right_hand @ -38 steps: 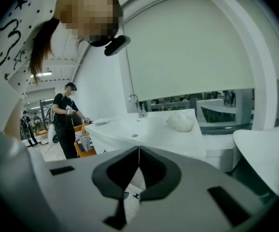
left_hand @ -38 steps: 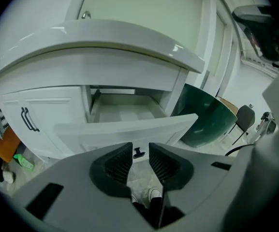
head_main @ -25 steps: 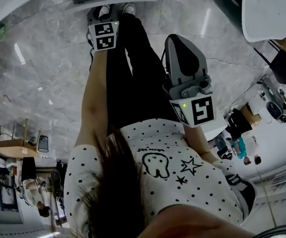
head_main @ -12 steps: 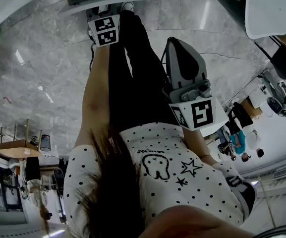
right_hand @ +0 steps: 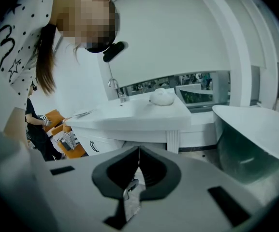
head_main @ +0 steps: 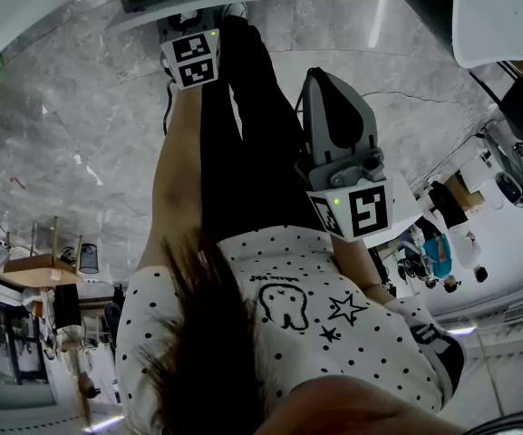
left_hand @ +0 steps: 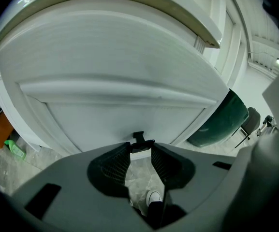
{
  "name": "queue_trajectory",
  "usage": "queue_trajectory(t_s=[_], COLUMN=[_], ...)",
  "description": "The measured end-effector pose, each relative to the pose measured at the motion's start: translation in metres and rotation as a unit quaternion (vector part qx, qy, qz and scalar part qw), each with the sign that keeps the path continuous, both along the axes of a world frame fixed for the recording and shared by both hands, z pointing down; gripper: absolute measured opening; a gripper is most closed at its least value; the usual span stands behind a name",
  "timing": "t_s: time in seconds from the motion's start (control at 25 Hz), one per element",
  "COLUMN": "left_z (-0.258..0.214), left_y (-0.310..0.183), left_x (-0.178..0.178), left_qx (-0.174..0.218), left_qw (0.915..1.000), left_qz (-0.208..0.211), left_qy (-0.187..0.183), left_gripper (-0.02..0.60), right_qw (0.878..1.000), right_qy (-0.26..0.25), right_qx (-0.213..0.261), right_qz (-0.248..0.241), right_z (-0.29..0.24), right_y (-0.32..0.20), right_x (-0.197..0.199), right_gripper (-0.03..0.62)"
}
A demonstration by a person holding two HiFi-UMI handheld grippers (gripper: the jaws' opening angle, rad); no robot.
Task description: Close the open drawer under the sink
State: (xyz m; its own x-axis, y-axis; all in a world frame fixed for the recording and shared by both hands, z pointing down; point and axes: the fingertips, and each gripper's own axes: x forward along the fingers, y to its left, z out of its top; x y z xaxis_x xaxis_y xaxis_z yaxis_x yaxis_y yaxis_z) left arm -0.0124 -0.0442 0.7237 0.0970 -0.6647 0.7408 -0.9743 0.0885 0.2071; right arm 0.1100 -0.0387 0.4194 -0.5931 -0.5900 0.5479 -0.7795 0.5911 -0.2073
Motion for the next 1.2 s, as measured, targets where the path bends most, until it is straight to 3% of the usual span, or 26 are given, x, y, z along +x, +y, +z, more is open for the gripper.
queue_trajectory(t_s=[1.2], left_z=[0.003], left_y=[-0.007], left_x=[-0.001], left_qx=[-0.003], left_qw=[1.0000], left_qz=[0.007], left_qy=[0.005], left_gripper=[0.133], right_qw=[1.000], right_qy=[0.008], right_qx=[-0.006], right_qz=[0.004], right_z=[0.011], right_y=[-0.003], right_x=[0.000], right_gripper=[0.014])
